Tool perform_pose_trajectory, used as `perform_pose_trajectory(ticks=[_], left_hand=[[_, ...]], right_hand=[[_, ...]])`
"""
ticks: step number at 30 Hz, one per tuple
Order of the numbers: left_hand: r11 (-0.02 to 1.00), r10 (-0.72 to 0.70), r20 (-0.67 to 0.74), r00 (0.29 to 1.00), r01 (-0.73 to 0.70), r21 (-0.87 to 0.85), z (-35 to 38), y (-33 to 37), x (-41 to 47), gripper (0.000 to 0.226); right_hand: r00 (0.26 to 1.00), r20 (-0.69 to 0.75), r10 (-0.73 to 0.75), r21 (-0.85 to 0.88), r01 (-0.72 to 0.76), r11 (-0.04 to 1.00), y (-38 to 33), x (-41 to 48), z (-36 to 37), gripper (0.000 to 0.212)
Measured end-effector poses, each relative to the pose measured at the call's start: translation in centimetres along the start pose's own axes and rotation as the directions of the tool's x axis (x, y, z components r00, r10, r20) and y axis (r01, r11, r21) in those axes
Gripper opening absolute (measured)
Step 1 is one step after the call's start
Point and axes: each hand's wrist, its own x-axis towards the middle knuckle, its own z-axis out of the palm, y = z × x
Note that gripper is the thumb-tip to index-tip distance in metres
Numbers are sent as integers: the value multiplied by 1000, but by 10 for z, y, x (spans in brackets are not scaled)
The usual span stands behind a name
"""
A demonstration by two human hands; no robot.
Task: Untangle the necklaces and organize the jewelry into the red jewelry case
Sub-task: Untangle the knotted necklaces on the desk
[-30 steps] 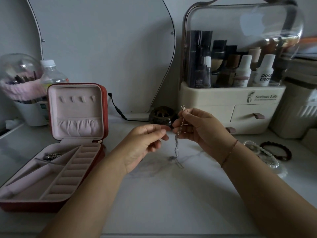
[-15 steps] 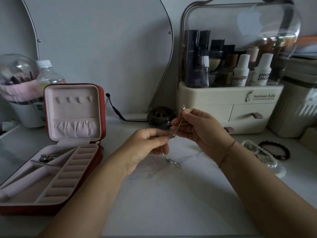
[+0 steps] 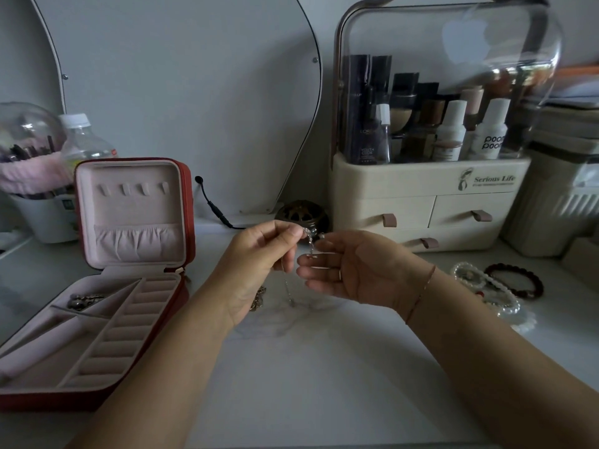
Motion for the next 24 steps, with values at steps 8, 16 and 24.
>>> perform_pose_trajectory(ticks=[8,16,24], left_hand=[[998,18,30,999,-16,-54,2,3,0,18],[999,32,17,999,-31,-25,0,2,0,12],[999,6,-50,999,-8,-38,-1,1,1,18]], right_hand=[[997,67,40,-112,-33,993,2,1,-1,35],[989,141,53,-253,-16,967,4,-1,2,36],[983,172,62,-72,-50,996,-1,-1,-1,21]])
